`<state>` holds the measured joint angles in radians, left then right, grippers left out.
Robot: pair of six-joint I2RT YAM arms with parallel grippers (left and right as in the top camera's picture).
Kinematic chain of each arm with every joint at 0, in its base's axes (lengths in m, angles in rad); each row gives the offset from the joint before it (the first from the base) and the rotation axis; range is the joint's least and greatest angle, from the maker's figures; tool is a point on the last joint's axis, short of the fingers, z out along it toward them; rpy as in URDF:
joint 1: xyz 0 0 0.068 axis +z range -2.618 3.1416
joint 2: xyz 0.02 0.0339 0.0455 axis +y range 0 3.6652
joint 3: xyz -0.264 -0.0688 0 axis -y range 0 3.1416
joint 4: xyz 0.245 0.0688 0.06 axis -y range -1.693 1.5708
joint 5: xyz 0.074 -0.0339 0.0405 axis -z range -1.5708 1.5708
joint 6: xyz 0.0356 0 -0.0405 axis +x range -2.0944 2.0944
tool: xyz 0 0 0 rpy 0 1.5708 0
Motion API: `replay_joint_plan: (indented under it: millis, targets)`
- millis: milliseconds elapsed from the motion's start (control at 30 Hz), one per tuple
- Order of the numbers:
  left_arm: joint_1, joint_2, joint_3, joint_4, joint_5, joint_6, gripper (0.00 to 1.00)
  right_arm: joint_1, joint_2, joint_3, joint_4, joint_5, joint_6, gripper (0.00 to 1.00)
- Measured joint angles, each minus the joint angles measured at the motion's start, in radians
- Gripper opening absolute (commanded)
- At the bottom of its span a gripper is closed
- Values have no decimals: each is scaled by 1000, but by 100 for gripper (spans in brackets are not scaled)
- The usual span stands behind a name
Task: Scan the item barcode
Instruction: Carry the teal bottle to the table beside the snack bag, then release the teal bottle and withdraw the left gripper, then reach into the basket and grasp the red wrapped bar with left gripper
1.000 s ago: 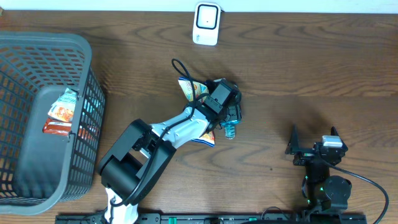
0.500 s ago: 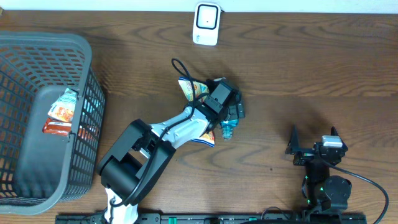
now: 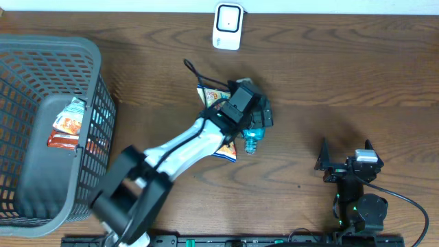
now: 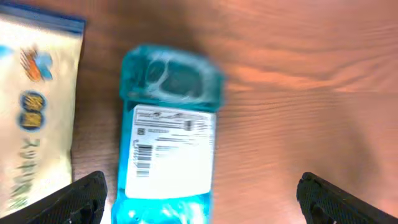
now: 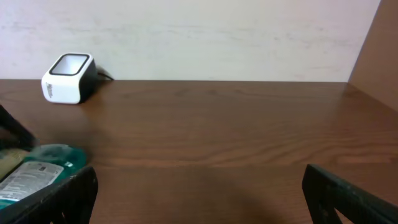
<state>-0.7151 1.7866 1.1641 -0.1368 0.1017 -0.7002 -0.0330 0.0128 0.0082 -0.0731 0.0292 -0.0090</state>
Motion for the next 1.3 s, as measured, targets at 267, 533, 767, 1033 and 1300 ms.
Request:
replay_joint_plan:
  millis: [267, 533, 767, 1033, 1300]
  targets:
    - [64, -291, 0, -109, -2, 50, 98, 0, 0, 0, 0, 0, 0, 99]
    - [227, -516, 56, -271, -4, 91, 98, 0, 0, 0, 0, 0, 0, 99]
    - [398, -628, 129, -399, -4, 103, 98, 0, 0, 0, 0, 0, 0, 99]
    - [608, -664, 222, -576, -4, 122, 98, 0, 0, 0, 0, 0, 0, 99]
    - [853, -666, 284, -712, -70, 148, 98, 0, 0, 0, 0, 0, 0, 99]
